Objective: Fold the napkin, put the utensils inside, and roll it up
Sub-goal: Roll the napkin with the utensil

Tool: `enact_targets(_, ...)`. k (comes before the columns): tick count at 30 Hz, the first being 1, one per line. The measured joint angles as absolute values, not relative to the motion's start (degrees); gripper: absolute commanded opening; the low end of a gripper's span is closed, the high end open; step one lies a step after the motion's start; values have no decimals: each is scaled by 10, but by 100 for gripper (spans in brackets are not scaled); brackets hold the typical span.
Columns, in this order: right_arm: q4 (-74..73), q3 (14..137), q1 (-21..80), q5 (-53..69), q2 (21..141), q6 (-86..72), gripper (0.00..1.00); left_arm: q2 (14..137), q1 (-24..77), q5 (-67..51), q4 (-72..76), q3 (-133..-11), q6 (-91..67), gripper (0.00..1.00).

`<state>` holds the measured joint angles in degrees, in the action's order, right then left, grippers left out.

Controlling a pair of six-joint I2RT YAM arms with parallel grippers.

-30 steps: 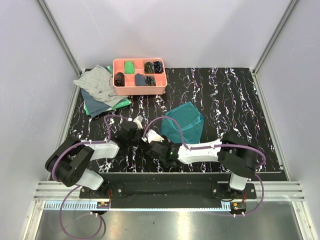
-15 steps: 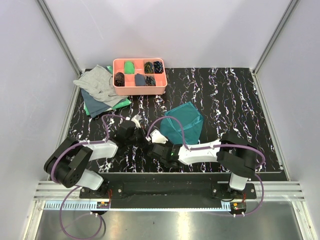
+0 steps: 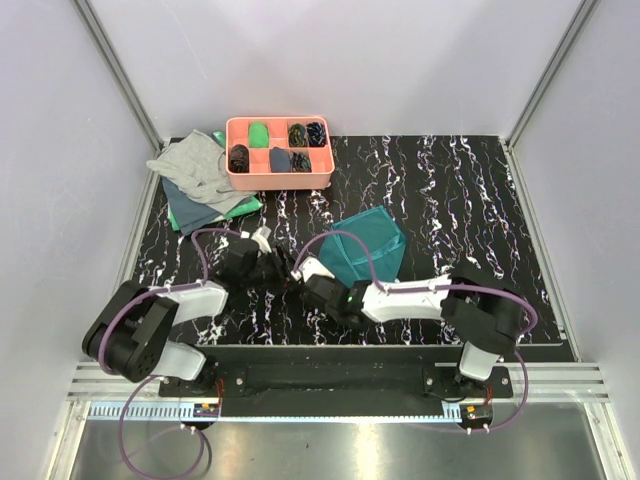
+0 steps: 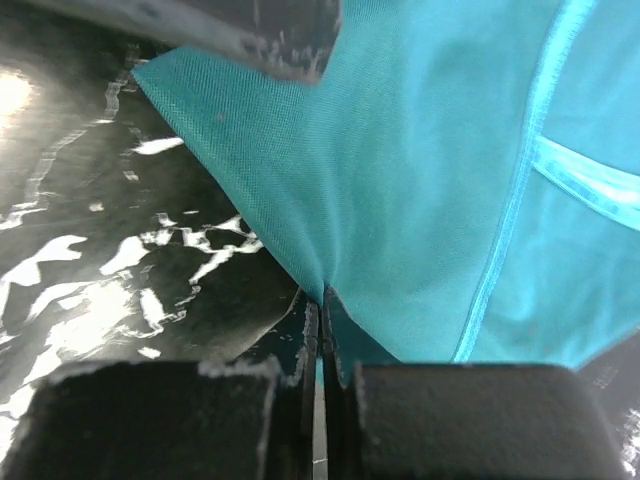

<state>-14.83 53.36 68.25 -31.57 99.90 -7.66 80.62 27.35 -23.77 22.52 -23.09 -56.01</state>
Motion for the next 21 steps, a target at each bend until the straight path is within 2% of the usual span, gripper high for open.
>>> enact_targets(6,-189,561,624,-138,983,-75,0,737,256,-211,175,-217,-511,74)
enact_targets(11,-230,601,566,14,983,-73,0,700,256,-179,128,-217,-448,75)
enact_targets(21,-254,646,481,237,1042,-71,0,651,259,-162,101,-204,-369,78)
